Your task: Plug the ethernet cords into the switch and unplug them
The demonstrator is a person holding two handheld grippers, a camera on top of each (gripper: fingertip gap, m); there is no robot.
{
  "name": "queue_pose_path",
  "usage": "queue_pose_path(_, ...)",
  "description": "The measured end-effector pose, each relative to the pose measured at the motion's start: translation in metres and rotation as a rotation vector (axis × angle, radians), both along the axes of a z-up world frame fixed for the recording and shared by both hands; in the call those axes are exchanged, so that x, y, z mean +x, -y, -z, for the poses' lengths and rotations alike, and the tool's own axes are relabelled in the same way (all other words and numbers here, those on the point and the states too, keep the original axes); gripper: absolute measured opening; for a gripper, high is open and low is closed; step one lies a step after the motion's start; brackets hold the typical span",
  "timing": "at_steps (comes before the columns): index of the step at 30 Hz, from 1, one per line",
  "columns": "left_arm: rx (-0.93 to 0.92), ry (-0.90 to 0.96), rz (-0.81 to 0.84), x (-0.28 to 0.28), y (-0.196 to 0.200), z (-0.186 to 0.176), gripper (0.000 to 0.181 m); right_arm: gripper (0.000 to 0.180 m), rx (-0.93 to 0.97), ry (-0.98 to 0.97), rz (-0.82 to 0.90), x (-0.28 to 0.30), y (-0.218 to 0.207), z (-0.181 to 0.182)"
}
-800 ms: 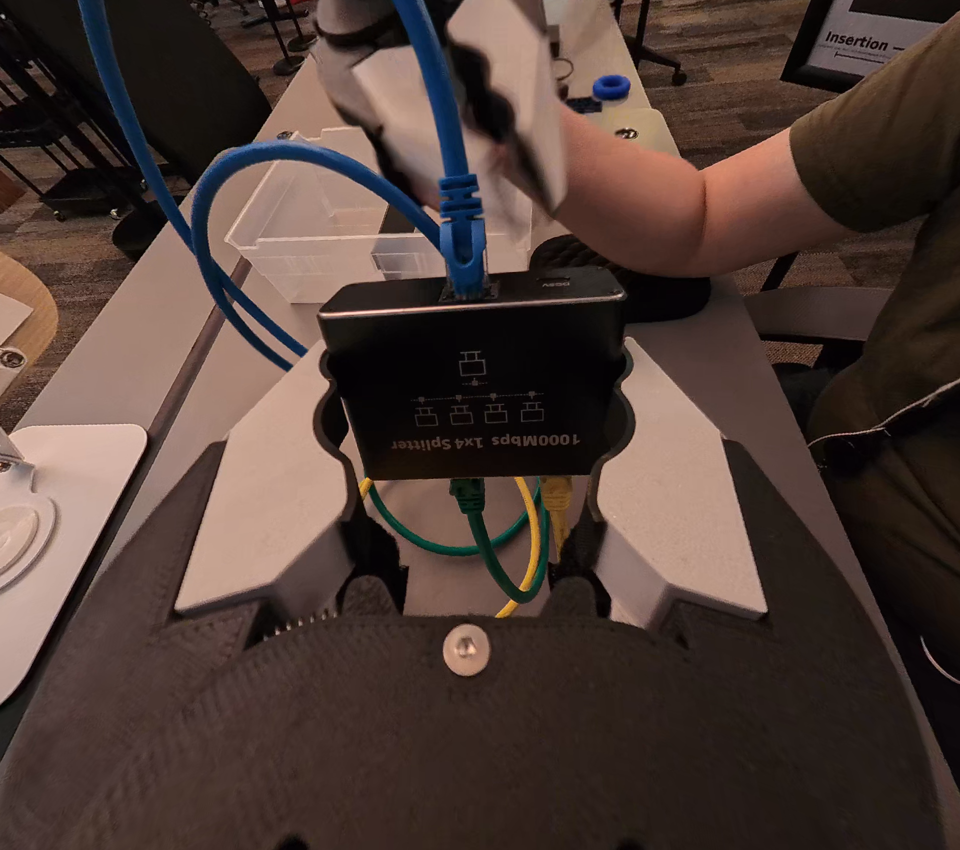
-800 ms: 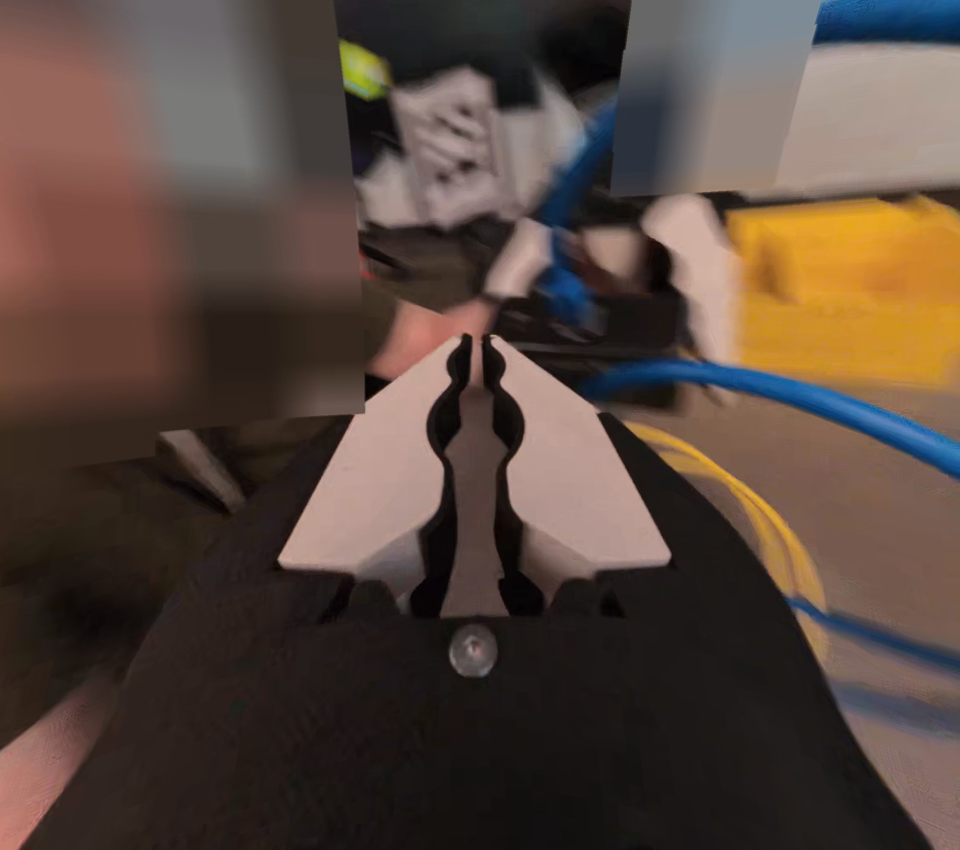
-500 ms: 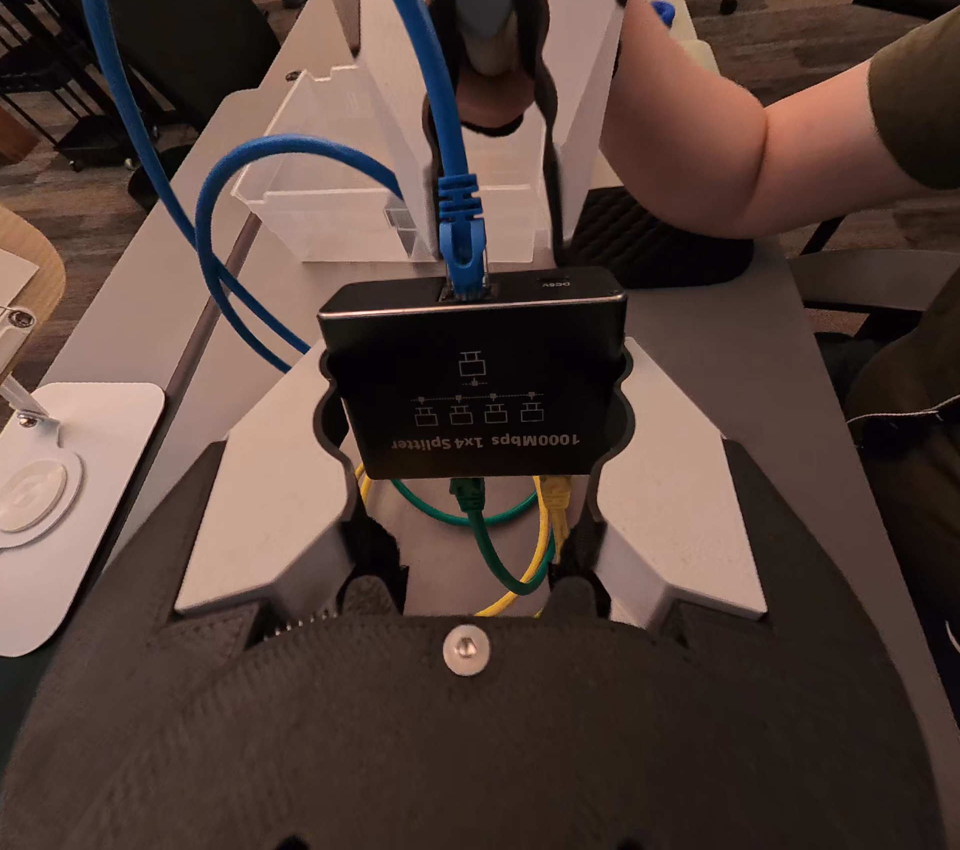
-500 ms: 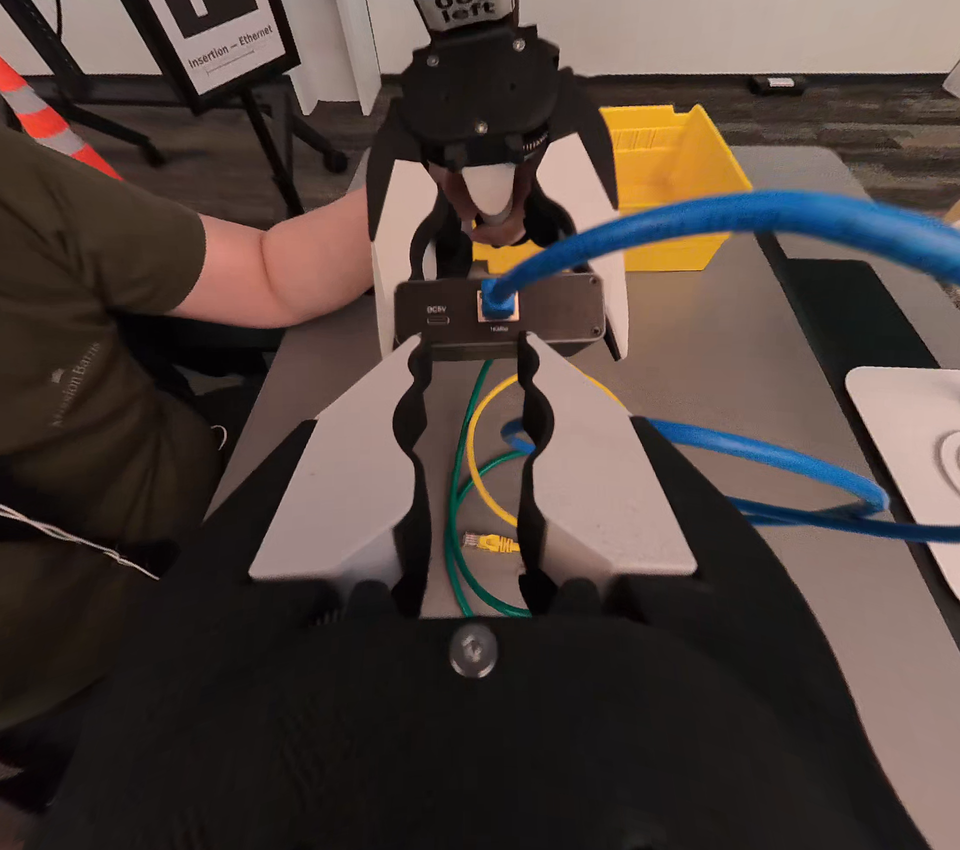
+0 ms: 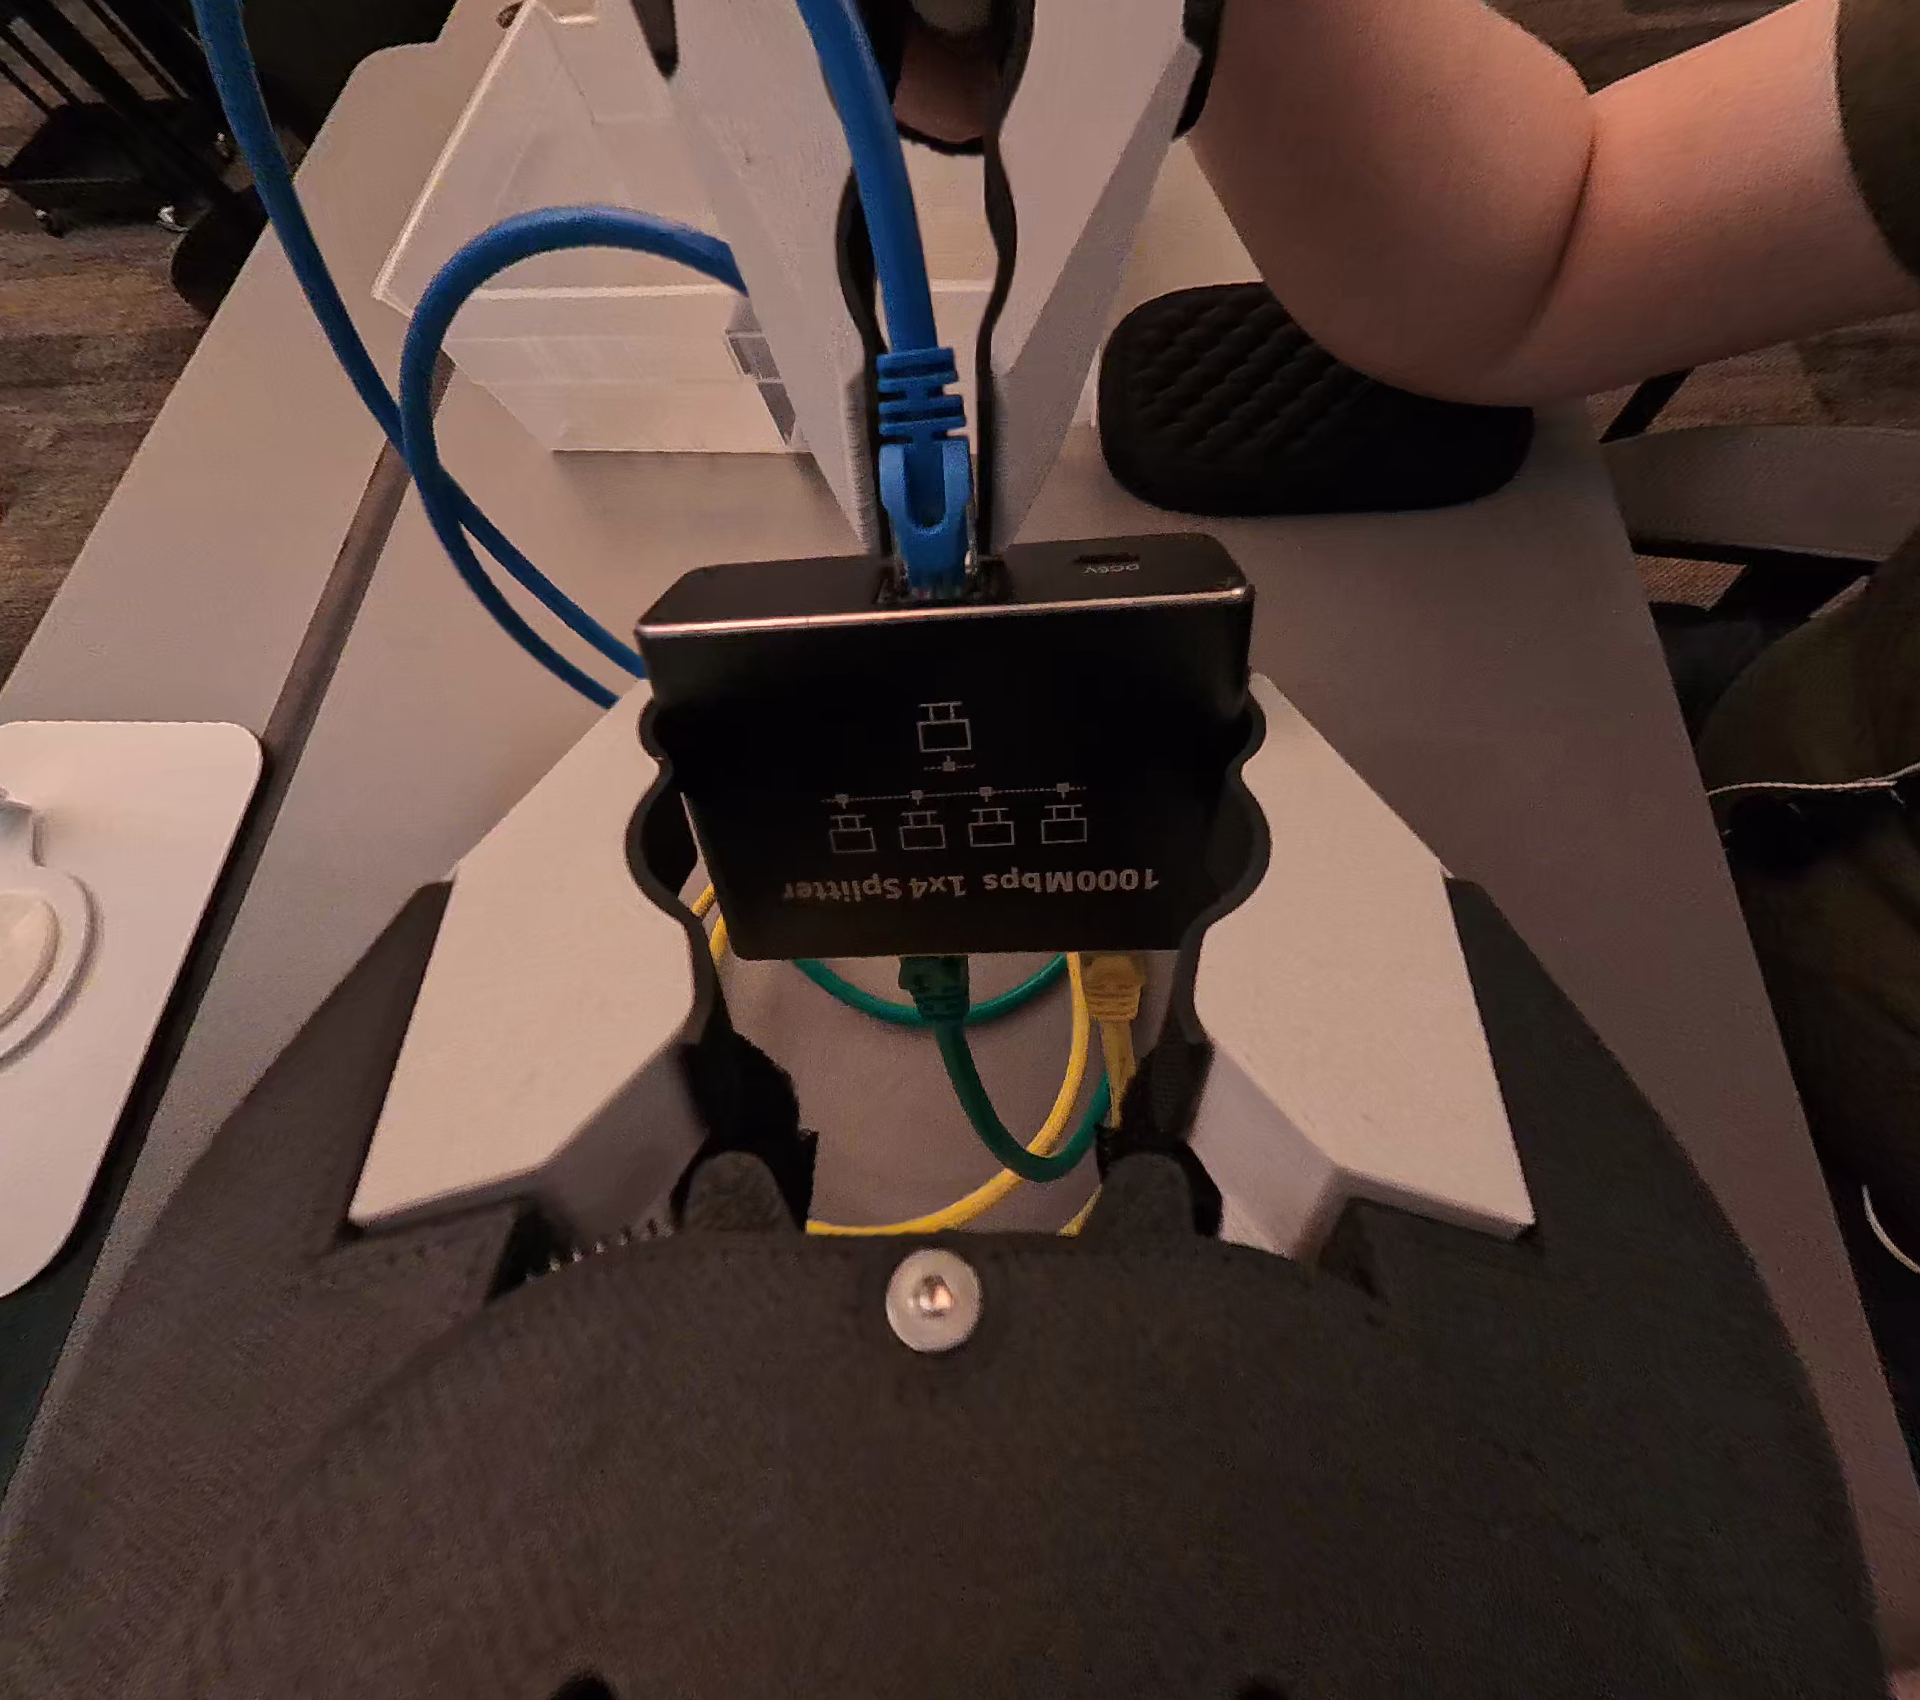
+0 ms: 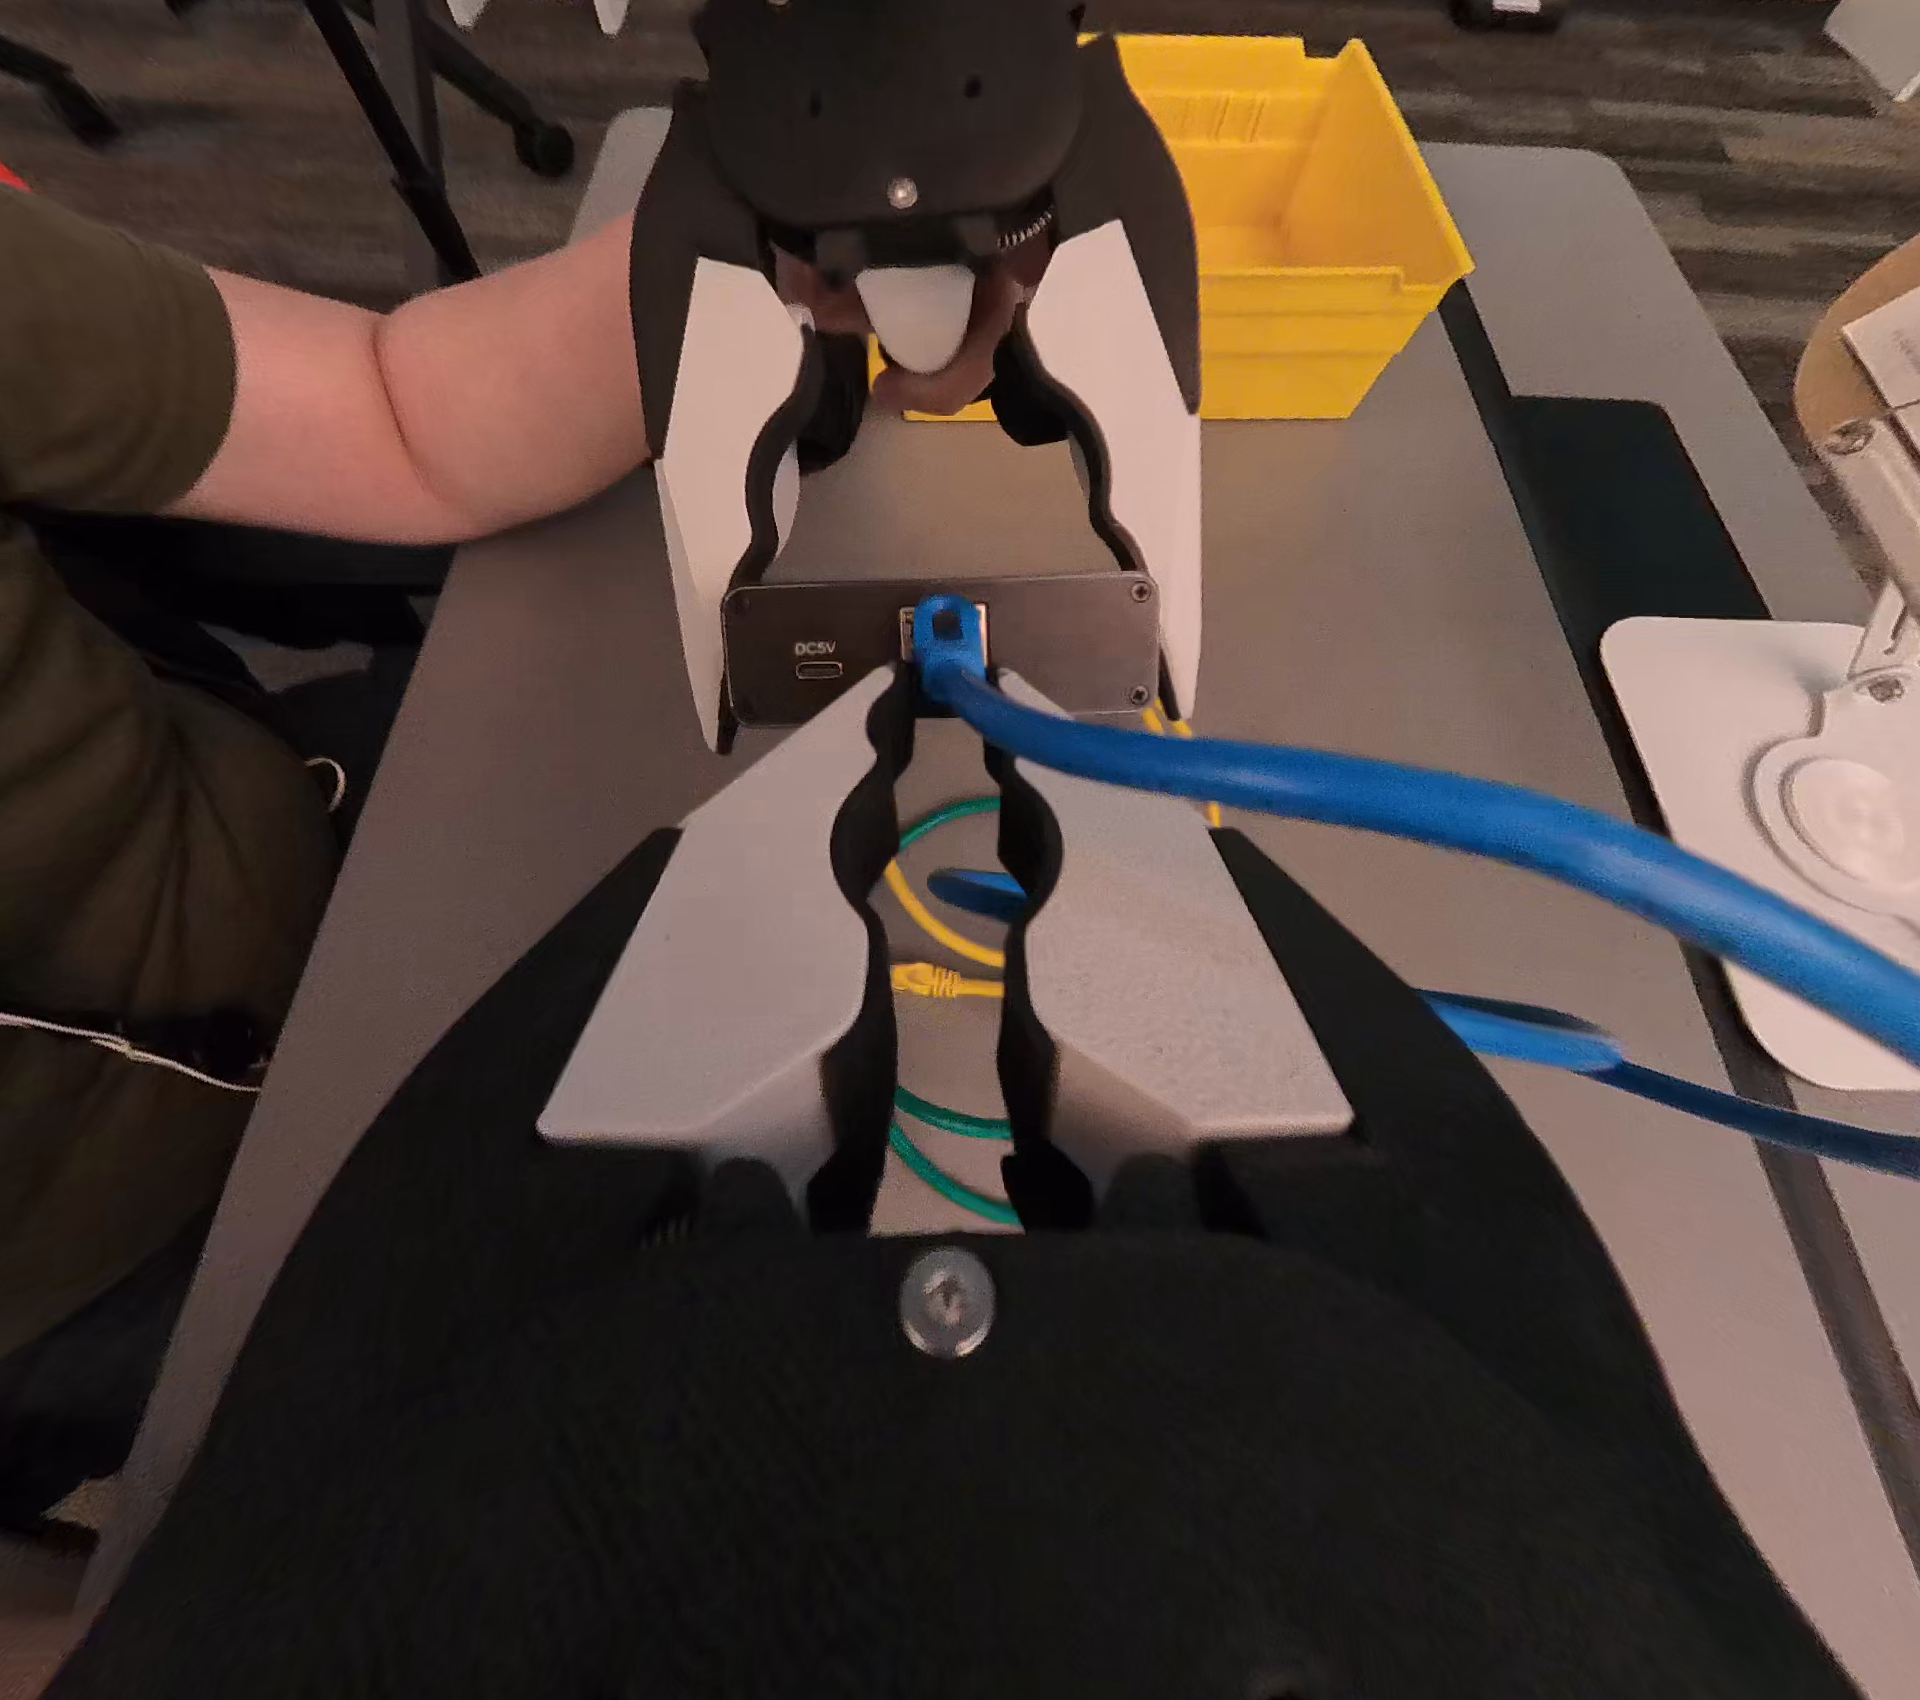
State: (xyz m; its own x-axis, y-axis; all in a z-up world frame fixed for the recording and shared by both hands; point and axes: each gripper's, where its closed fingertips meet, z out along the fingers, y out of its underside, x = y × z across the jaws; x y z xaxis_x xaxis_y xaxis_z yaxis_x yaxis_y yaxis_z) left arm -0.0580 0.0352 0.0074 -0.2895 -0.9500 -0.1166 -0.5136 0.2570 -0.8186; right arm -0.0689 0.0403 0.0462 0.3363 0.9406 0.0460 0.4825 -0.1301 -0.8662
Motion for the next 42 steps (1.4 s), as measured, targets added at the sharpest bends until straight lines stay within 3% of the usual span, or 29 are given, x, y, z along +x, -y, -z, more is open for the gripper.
queue_pose_path(5, 0.024, -0.028, -0.006, -0.002, -0.001, 0.004, 0.102, 0.013, 0.021, 0.026, -0.003, -0.002, 0.0, 0.003)
queue_pose_path(11, 0.046, -0.047, -0.038, -0.002, -0.007, 0.008, 0.102, 0.034, -0.034, -0.029, 0.052, 0.003, -0.006, -0.001)
queue_pose_path(17, 0.196, -0.104, -0.22, -0.009, -0.042, 0.013, 0.102, 0.065, -0.37, -0.251, 0.182, 0.0, -0.02, -0.002)
queue_pose_path(20, 0.281, -0.145, -0.312, -0.011, -0.059, 0.017, 0.102, 0.068, -0.445, -0.263, 0.259, -0.005, -0.037, 0.015)
queue_pose_path(24, 0.353, -0.178, -0.385, -0.011, -0.072, 0.021, 0.102, 0.066, -0.489, -0.242, 0.326, -0.018, -0.052, 0.037)
queue_pose_path(28, 0.493, -0.255, -0.45, -0.017, -0.086, 0.027, 0.102, 0.037, -0.536, -0.252, 0.306, -0.028, -0.058, 0.052)
queue_pose_path(34, 0.62, -0.347, -0.464, -0.018, -0.092, 0.04, 0.102, 0.032, -0.64, -0.312, 0.257, -0.043, -0.067, 0.075)
queue_pose_path(38, 0.608, -0.307, -0.501, -0.02, -0.099, 0.035, 0.102, 0.03, -0.705, -0.466, 0.207, -0.046, -0.074, 0.067)
queue_pose_path(42, 0.548, -0.193, -0.617, -0.031, -0.111, 0.012, 0.115, 0.03, -0.823, -0.701, 0.149, -0.037, -0.083, 0.05)
